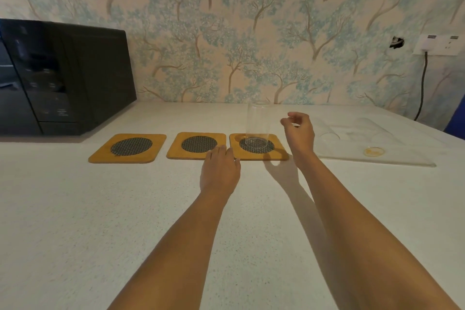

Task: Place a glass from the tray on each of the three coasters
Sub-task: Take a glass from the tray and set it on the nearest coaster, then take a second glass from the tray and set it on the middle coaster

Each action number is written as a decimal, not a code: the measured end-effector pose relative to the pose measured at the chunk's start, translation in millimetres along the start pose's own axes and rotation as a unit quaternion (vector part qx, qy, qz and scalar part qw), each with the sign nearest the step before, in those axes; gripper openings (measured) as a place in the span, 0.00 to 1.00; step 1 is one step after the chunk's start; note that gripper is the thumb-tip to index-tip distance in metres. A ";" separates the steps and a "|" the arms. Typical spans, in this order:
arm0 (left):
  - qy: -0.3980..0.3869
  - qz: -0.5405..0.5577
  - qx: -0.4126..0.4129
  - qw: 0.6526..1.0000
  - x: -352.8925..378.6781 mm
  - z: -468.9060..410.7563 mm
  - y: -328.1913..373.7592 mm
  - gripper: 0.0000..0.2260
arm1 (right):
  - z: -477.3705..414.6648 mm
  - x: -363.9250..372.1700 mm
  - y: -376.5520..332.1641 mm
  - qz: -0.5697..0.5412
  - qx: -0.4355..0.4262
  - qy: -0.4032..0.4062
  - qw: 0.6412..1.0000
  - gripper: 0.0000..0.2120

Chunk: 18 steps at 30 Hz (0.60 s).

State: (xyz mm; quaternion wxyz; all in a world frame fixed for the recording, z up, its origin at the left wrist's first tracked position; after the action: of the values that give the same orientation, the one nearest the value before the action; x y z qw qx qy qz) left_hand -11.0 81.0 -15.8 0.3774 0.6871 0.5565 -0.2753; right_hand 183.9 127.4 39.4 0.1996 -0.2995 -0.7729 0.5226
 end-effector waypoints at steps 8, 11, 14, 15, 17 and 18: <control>-0.009 0.021 0.058 0.998 -1.3 18.7 58.5 0.22 | -22.2 -72.9 -6.9 0.141 -0.128 0.055 0.980 0.16; -0.012 0.050 0.079 0.995 1.6 25.7 99.5 0.21 | -39.7 -101.9 -6.4 0.192 -0.148 0.072 0.968 0.16; -0.023 0.071 0.099 0.992 9.0 32.3 146.1 0.22 | -63.1 -132.5 -2.0 0.226 -0.154 0.086 0.958 0.16; -0.029 0.075 0.102 0.992 12.6 33.4 162.2 0.22 | -72.3 -142.7 0.8 0.233 -0.151 0.086 0.957 0.17; -0.041 0.082 0.101 0.991 21.2 35.3 192.3 0.22 | -91.4 -161.6 7.9 0.245 -0.140 0.081 0.956 0.17; -0.051 0.085 0.097 0.990 25.8 36.6 206.2 0.22 | -100.6 -170.7 11.5 0.250 -0.136 0.078 0.955 0.18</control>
State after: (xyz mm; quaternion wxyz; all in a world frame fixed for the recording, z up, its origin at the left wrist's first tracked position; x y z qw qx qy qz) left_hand 196.9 45.5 -13.3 0.3590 0.7505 0.4469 -0.3290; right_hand 375.9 85.2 67.1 0.0793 -0.5474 -0.7191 0.4207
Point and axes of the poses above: each hand's wrist, its own z-axis away from the middle knuckle, its own x-axis out of the palm, y = z × x, the point moved 7 cm from there along -z, towards the middle knuckle, and after that the axes turned 14 degrees about y, right-handed, at the moved point
